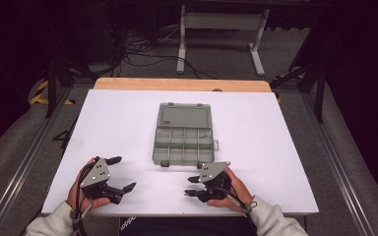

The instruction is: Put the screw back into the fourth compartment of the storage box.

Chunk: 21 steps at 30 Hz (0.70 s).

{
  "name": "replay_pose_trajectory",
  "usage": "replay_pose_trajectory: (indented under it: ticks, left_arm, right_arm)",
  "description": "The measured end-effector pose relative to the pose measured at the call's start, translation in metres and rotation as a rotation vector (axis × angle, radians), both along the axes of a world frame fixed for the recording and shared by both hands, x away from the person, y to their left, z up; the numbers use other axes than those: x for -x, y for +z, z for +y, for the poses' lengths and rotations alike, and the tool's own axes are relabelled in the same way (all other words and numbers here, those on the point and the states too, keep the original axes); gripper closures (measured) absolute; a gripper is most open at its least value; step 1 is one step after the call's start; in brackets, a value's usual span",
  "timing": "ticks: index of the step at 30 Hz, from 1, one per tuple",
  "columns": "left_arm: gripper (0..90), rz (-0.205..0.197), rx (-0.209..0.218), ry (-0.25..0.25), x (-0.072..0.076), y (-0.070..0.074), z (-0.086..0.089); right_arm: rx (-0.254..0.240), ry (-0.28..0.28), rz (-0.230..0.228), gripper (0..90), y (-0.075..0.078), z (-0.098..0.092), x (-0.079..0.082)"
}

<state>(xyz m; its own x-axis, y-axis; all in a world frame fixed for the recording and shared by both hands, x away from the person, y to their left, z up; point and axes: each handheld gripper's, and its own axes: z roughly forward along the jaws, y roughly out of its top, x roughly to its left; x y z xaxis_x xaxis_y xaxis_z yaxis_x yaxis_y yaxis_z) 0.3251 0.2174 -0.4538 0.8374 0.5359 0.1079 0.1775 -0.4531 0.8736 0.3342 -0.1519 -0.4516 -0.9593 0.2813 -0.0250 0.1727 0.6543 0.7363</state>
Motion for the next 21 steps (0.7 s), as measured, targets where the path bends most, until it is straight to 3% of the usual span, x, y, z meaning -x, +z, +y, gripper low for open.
replay_pose_trajectory:
  ticks: [8,21]
  left_arm:
    - [4.5,0.001,0.0,-0.002,-0.0002,-0.0001,-0.0007]
    - [4.7,0.002,0.001,-0.002,0.0,0.0,-0.0008]
  right_arm:
    - [0.014,-0.003,0.003,58.0,-0.0018,-0.0006,-0.0017]
    - [0.01,0.026,-0.003,69.1,0.0006,0.001,0.0006]
